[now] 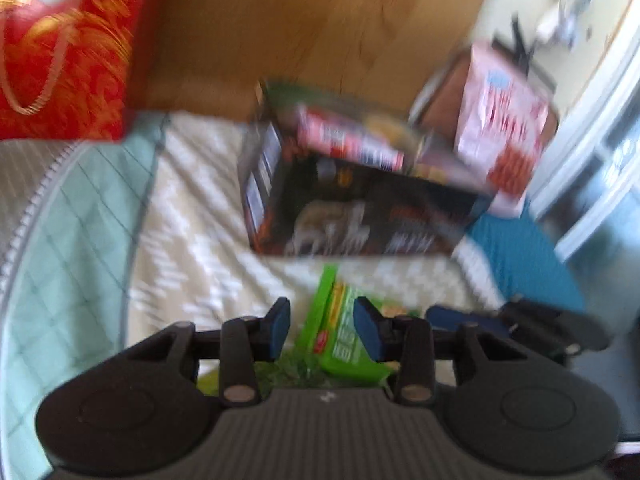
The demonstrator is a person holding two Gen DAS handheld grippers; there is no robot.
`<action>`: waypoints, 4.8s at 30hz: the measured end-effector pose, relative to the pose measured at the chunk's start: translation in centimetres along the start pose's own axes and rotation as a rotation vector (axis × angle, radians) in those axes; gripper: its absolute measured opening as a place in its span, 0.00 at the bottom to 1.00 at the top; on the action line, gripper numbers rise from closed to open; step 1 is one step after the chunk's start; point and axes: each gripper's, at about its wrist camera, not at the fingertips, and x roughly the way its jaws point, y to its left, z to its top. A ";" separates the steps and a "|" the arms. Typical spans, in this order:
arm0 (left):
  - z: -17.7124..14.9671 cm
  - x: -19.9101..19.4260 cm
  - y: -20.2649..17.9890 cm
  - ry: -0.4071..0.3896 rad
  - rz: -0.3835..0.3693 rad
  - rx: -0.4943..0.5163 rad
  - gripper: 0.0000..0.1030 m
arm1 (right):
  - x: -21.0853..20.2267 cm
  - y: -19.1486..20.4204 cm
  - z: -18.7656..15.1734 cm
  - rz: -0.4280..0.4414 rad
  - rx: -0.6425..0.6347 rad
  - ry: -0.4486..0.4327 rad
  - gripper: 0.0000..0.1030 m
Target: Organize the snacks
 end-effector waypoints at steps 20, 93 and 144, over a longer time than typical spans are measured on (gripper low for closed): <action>-12.6 -5.4 -10.8 0.080 -0.170 0.213 0.29 | -12.0 3.7 -9.5 -0.016 -0.063 0.070 0.35; -5.4 -8.1 1.6 -0.049 -0.022 -0.029 0.35 | -2.4 5.3 -0.2 0.189 -0.176 0.021 0.54; -12.4 -10.3 -1.6 -0.044 -0.145 -0.068 0.48 | -7.6 7.7 -7.1 0.154 -0.019 0.000 0.31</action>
